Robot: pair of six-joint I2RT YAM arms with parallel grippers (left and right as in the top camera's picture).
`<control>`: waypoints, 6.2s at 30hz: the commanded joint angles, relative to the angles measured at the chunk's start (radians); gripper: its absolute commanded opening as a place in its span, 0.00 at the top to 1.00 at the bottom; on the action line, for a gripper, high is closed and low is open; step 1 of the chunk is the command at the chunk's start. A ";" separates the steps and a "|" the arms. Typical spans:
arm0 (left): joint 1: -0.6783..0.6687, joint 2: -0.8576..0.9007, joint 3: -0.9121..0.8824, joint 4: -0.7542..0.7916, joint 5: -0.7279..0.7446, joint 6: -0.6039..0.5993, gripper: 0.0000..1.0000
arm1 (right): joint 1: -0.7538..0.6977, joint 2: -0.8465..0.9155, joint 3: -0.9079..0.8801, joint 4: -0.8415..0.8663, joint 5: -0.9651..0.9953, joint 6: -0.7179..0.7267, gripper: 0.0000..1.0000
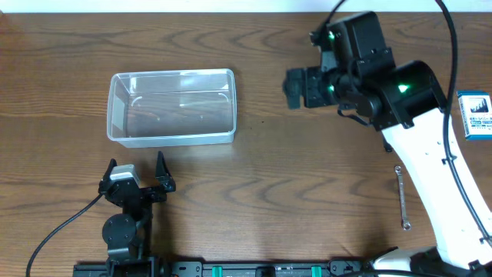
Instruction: Pack container
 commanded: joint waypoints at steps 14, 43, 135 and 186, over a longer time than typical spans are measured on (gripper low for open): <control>0.020 0.398 0.496 -0.327 -0.098 0.161 0.02 | 0.045 0.030 0.120 -0.034 0.010 0.053 0.01; 0.437 1.662 1.651 -0.890 0.141 0.213 0.02 | 0.041 0.149 0.120 -0.036 -0.005 0.086 0.01; 0.390 2.010 1.621 -0.787 0.150 0.393 0.94 | 0.043 0.441 0.118 0.014 -0.116 -0.109 0.91; 0.327 2.029 1.619 -0.805 0.116 0.381 0.94 | 0.171 0.479 0.118 0.123 -0.042 0.037 0.50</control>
